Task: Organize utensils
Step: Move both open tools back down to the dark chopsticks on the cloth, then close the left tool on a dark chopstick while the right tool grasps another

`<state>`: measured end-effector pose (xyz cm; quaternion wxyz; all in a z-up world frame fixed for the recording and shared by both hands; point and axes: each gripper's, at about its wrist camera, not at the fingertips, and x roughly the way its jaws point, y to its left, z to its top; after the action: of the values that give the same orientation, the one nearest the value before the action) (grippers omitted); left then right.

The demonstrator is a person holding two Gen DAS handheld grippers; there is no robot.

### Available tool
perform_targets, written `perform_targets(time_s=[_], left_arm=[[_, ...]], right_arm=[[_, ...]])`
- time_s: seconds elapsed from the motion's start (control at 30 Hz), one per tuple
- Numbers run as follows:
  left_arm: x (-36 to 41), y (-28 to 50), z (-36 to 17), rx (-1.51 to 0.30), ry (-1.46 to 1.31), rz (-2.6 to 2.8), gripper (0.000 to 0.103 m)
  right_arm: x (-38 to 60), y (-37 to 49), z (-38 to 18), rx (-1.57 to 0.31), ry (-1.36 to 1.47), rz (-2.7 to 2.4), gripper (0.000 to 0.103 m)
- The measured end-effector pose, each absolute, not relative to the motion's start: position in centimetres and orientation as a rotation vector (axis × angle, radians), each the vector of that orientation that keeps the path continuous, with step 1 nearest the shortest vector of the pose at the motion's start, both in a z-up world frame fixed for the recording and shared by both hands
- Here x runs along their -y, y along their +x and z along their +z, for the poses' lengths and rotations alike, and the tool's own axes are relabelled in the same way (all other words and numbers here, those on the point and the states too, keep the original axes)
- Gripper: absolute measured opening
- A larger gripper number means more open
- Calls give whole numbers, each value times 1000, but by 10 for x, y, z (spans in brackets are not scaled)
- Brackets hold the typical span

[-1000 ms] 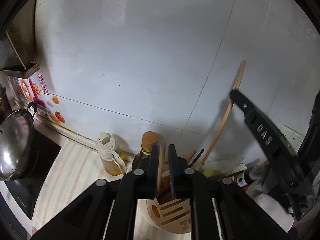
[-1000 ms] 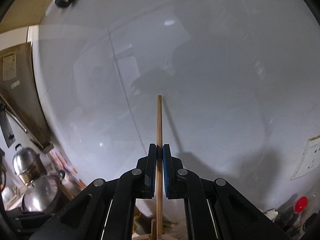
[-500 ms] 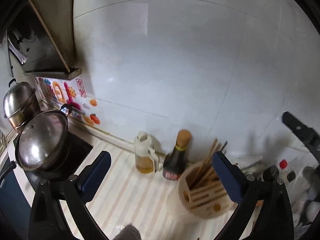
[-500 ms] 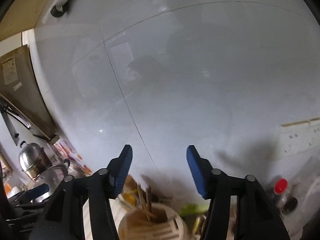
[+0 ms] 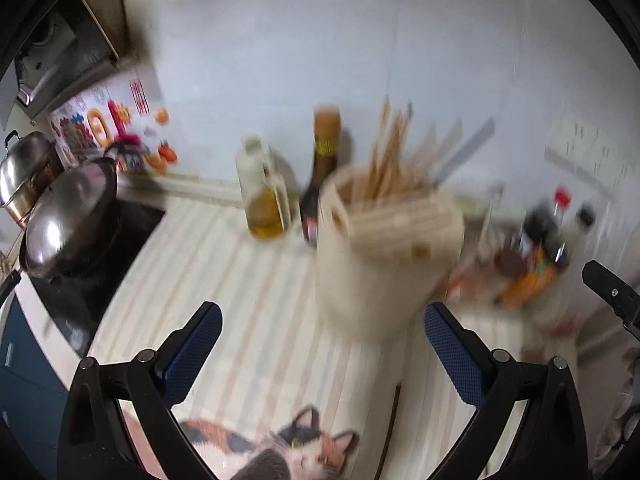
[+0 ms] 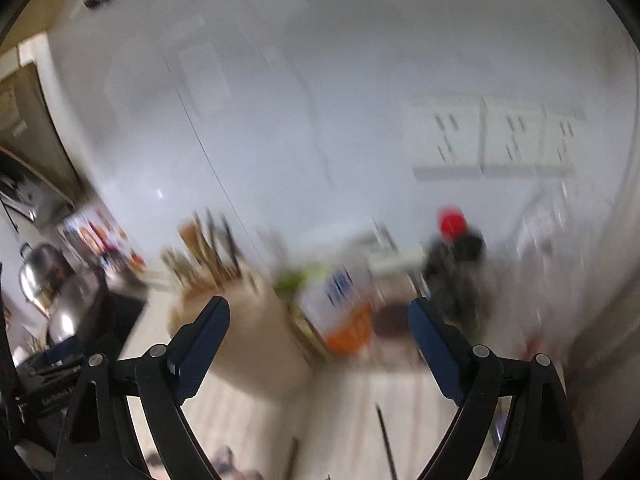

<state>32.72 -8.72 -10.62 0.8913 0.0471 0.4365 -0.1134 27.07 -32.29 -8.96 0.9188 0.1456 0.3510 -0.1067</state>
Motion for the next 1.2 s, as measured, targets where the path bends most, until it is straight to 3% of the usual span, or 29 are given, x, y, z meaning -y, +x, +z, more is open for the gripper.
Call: perform_targets(time_s=[0.13,0.2,0.27,0.33,0.4,0.47,0.5,0.6,0.67,0.73,0.8,0.87,1.2], left_arm=[[111,300,-156,-987,203,-249,103],[123,288,-189,-1048,258,-254,103],[132,280,-222,-1120,296,-268,102],[139,277,-254,-1203,321,-276,94],[147,275,-284,-1286,336,-299,78],[152,273,-304,-1325,345,-309,72],[155,272,-313,-1343,348,-311,62],[160,272,-320,-1323,348,-307,63],[164,273,-318,-1312,370,-314,61],[166,274,-317,-1311,357,-333,49],[166,274,-316,-1314,323,-354,19],[164,277,-315,-1320,312,-338,5],[114,285,-315,-1357,218,-237,4]], right_arm=[[339,248,-146,-875,314,-239,91],[342,244,-175,-965,318,-232,77],[342,246,-217,-1091,312,-215,56],[343,247,-249,-1174,301,-198,50],[344,246,-276,-1247,290,-188,49],[340,250,-303,-1307,259,-180,49],[339,251,-311,-1325,252,-174,49],[333,261,-336,-1382,203,-179,45],[328,265,-341,-1385,156,-196,33],[322,268,-344,-1400,108,-199,24],[321,266,-347,-1405,113,-216,10],[321,260,-350,-1409,128,-226,6],[348,208,-366,-1487,329,-197,6]])
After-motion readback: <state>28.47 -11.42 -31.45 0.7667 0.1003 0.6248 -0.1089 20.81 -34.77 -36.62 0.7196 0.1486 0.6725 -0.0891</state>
